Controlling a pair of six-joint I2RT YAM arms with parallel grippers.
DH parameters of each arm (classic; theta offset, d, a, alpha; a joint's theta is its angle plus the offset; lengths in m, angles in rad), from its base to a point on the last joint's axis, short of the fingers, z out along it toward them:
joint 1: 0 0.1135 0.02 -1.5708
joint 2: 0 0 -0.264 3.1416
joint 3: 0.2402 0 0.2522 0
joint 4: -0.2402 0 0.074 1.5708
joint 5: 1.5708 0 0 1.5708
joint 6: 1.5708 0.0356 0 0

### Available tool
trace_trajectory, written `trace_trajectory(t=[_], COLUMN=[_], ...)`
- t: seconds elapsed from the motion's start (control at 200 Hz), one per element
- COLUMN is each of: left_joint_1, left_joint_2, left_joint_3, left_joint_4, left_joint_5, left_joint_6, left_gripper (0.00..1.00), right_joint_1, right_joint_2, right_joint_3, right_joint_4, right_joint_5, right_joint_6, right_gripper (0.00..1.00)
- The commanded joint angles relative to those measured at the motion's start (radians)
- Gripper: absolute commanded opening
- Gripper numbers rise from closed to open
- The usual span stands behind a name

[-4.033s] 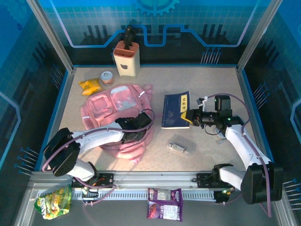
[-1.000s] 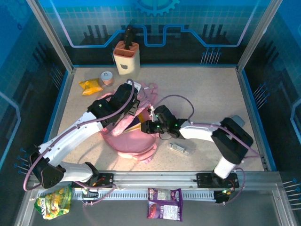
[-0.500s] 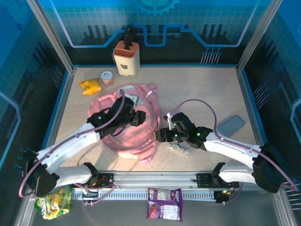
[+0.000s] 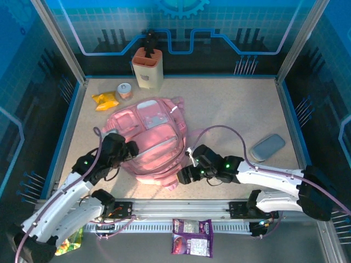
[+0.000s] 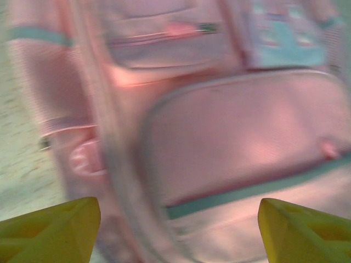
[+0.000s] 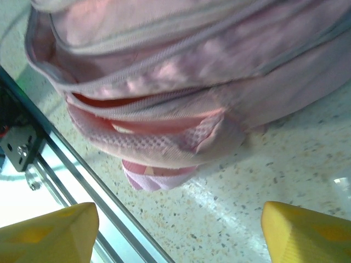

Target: Pack the student bag

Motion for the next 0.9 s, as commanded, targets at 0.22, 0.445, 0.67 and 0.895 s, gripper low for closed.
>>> trace_trajectory(t=[0.22,0.445,0.67,0.895], left_joint_1=[0.385,0.530,0.580,0.616], left_joint_2=[0.000,0.174,0.293,0.393], left_joint_3=[-0.162,-0.161,-0.180,-0.202], left_joint_4=[0.105,0.290,0.435,0.513], left_joint_5=[0.160,0.263,0.296,0.312], left_joint_6=[-0.039,-0.039,-0.044,-0.050], left_gripper=[0.71,0.63,0.52,0.50], right_joint_1=[0.071,0.071,0.070,0.059], right_joint_2=[0.132,0.149,0.195,0.248], right_joint_3=[0.052,0.040,0.051,0.071], right_joint_4=[0.056,0.086,0.121,0.136], right_joint_5=[0.046,0.048,0.033,0.028], right_joint_6=[0.049,0.095,0.123,0.124], right_gripper=[0.82,0.83,0.84,0.85])
